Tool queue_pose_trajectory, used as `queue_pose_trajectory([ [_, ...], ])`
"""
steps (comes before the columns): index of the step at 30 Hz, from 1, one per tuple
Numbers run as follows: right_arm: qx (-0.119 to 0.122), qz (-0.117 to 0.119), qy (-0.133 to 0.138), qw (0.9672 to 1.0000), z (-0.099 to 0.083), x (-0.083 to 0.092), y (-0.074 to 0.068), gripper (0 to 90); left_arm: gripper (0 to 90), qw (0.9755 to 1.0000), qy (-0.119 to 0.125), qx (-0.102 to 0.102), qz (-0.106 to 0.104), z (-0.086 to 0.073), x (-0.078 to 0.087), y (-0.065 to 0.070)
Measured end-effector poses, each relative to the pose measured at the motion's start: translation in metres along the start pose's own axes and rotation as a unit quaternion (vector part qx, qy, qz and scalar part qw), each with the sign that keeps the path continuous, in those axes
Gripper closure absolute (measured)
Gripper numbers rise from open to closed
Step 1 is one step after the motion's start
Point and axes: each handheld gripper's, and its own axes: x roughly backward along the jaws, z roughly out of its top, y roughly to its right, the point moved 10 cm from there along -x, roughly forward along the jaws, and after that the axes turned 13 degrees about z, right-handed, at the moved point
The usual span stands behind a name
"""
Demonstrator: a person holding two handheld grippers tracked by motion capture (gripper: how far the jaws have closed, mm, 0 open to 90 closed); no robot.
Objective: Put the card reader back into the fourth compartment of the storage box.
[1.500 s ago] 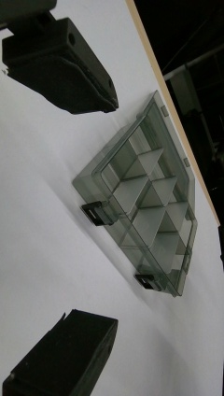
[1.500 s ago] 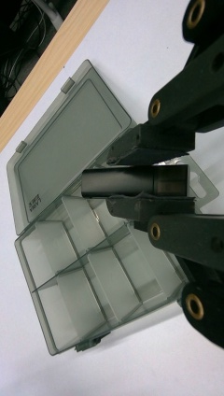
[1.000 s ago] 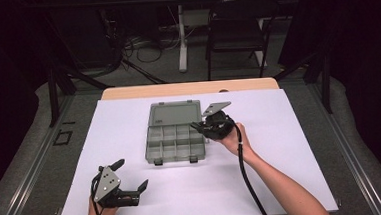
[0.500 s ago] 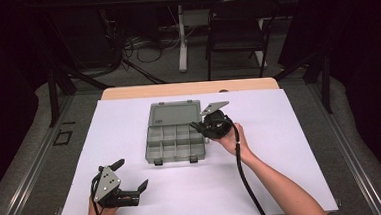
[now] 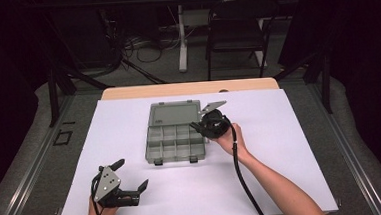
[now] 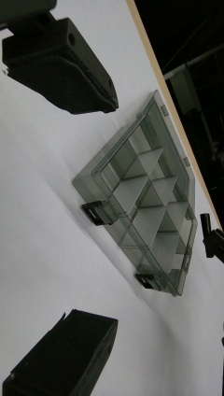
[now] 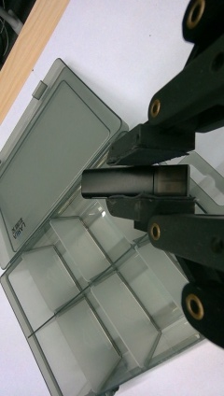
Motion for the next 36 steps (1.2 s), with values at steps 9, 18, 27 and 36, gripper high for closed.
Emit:
queue_pose_trajectory([
  [9,-0.012,-0.007,-0.004,0.9999,0.001,-0.006,0.002,73.3,0.1,1.0,0.0,-0.002,0.0,0.0,0.0,-0.001],
  [18,-0.029,-0.015,-0.005,0.9995,-0.001,-0.014,0.003,73.3,0.1,1.0,0.0,-0.003,0.001,0.0,0.001,-0.001],
  [27,-0.041,-0.028,-0.008,0.9987,-0.003,-0.018,0.006,73.2,0.1,1.0,0.0,-0.003,0.001,0.0,0.001,-0.001],
  [36,-0.051,-0.038,-0.014,0.9979,-0.005,-0.022,0.007,73.2,0.1,1.0,0.001,-0.002,0.002,-0.001,0.001,-0.002],
])
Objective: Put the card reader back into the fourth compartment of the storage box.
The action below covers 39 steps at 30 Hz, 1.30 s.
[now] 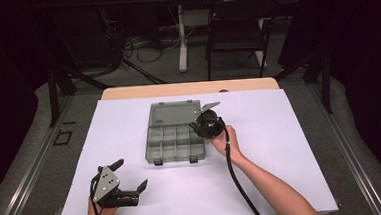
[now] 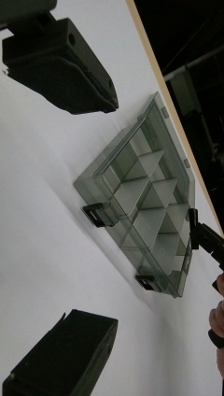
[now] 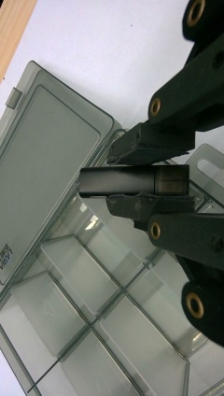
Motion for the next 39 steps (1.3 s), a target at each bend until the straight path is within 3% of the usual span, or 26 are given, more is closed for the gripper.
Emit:
queue_pose_trajectory([
  [4,-0.001,0.006,-0.001,1.0,-0.001,-0.002,-0.001,72.7,0.1,1.0,0.0,0.0,-0.001,0.0,0.0,0.0],
  [14,-0.011,0.034,0.013,0.9993,0.0,0.008,-0.003,42.1,0.1,1.0,0.002,0.0,0.0,0.0,0.001,0.0],
  [22,0.011,0.062,0.01,0.998,-0.006,0.023,-0.012,15.6,0.2,1.0,0.001,0.001,-0.002,0.001,0.0,0.002],
  [33,0.038,0.104,0.024,0.9936,-0.017,0.052,-0.026,5.3,0.1,1.0,0.0,-0.001,-0.002,0.0,0.0,0.002],
  [39,0.046,0.108,0.04,0.9923,-0.031,0.072,-0.031,2.8,0.2,1.0,-0.001,-0.003,-0.002,0.0,0.0,0.002],
])
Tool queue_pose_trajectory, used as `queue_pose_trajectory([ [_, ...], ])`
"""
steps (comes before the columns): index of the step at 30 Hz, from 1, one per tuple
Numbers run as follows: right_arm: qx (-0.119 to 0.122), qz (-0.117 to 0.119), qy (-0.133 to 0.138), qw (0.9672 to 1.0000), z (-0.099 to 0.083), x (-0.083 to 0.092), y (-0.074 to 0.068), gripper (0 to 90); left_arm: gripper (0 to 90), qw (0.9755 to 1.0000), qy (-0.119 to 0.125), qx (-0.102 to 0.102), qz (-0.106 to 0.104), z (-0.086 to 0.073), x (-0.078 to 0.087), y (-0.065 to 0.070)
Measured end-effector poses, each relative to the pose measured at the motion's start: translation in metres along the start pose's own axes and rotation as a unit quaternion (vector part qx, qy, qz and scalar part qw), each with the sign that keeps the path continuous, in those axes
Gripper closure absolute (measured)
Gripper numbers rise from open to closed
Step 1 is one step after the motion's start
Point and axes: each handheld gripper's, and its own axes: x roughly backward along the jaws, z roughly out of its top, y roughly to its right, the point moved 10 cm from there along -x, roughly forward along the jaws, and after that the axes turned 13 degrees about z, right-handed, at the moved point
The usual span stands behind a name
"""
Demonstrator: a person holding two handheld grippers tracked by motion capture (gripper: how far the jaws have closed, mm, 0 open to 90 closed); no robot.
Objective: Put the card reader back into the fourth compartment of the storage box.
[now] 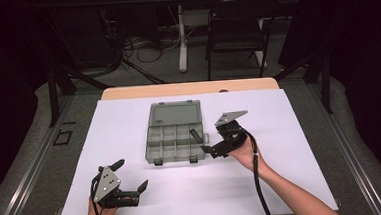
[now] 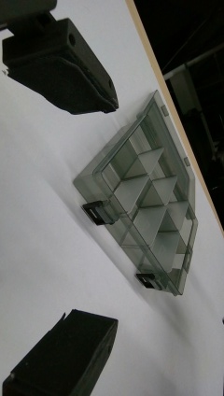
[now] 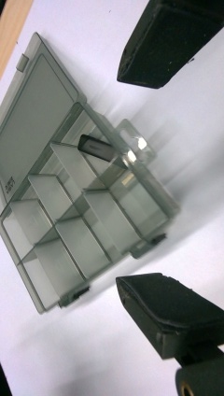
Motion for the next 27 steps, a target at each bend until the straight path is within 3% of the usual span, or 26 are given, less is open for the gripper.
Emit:
queue_pose_trajectory([
  [12,0.036,-0.027,0.035,0.9984,-0.04,0.047,-0.013,1.7,0.2,1.0,0.0,0.002,0.0,0.0,0.0,0.0],
  [27,0.055,-0.063,0.062,0.9946,-0.098,0.088,-0.027,0.0,0.1,1.0,-0.002,0.005,0.004,-0.001,0.0,-0.002],
])
